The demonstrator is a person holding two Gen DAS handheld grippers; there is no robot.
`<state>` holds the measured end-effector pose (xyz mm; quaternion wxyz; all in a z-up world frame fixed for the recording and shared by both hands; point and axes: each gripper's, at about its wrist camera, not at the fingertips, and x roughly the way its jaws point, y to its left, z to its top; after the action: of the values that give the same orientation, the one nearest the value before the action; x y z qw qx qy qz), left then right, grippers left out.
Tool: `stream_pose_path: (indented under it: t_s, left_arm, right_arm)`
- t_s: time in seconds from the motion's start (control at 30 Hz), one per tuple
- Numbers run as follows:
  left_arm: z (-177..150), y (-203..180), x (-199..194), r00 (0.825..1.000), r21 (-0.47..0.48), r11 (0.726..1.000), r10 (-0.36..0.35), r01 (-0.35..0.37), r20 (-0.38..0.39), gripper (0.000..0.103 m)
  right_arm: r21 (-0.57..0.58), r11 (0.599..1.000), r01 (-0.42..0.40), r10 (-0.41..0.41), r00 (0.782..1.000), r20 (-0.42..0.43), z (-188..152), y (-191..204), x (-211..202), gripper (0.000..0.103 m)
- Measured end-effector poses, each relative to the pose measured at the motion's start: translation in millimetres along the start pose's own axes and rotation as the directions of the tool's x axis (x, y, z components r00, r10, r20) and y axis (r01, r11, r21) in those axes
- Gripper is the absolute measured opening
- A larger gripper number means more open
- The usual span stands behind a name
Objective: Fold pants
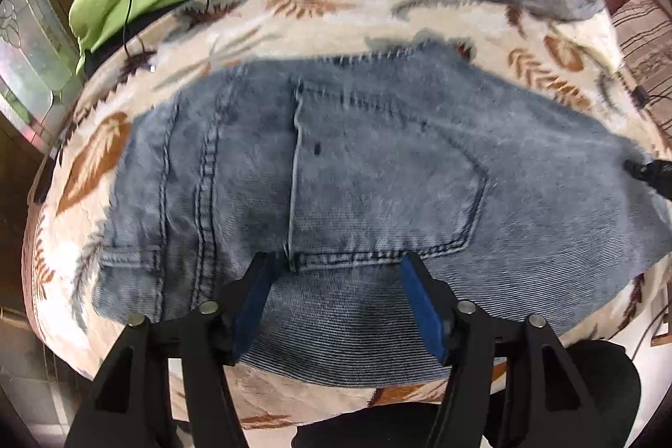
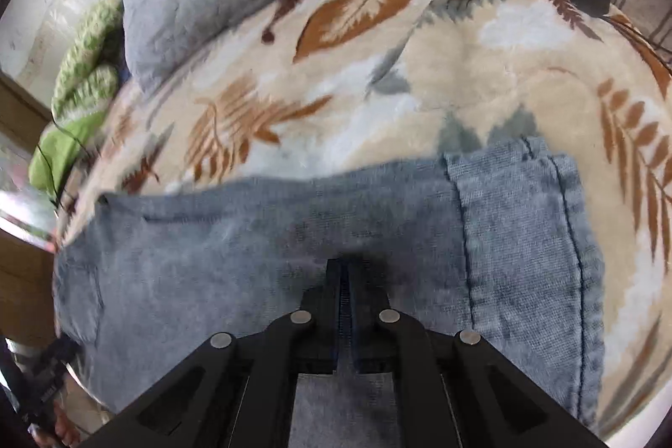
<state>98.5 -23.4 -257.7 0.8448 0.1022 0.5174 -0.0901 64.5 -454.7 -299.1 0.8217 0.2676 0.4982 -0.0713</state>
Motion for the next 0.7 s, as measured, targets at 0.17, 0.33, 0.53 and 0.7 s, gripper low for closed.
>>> stream_pose_path:
  t_s: [0.17, 0.33, 0.53, 0.7]
  left_arm:
    - [-1.1, -1.0, 5.4, 1.000, -0.017, 1.000, 0.015, -0.015, -0.021, 0.077]
    - [-5.1, 6.6, 12.3, 0.999, -0.077, 0.997, -0.015, 0.012, -0.043, 0.088]
    - [-12.9, -0.2, 17.3, 0.999, -0.057, 0.998, -0.022, 0.020, -0.034, 0.102]
    - [-16.6, -2.3, 19.3, 0.999, -0.038, 0.999, -0.023, 0.021, -0.038, 0.103]
  right_arm:
    - [0.059, 0.998, -0.034, 0.032, 0.999, 0.031, -0.8, -9.3, -12.0, 0.006]
    - [0.035, 0.997, -0.065, 0.063, 0.996, 0.058, -19.2, -6.5, -34.7, 0.006]
    - [-0.016, 0.998, -0.054, 0.055, 0.998, 0.019, -52.9, 4.4, -47.2, 0.006]
    - [-0.036, 0.999, -0.022, 0.021, 1.000, -0.014, -74.2, 6.4, -38.0, 0.006]
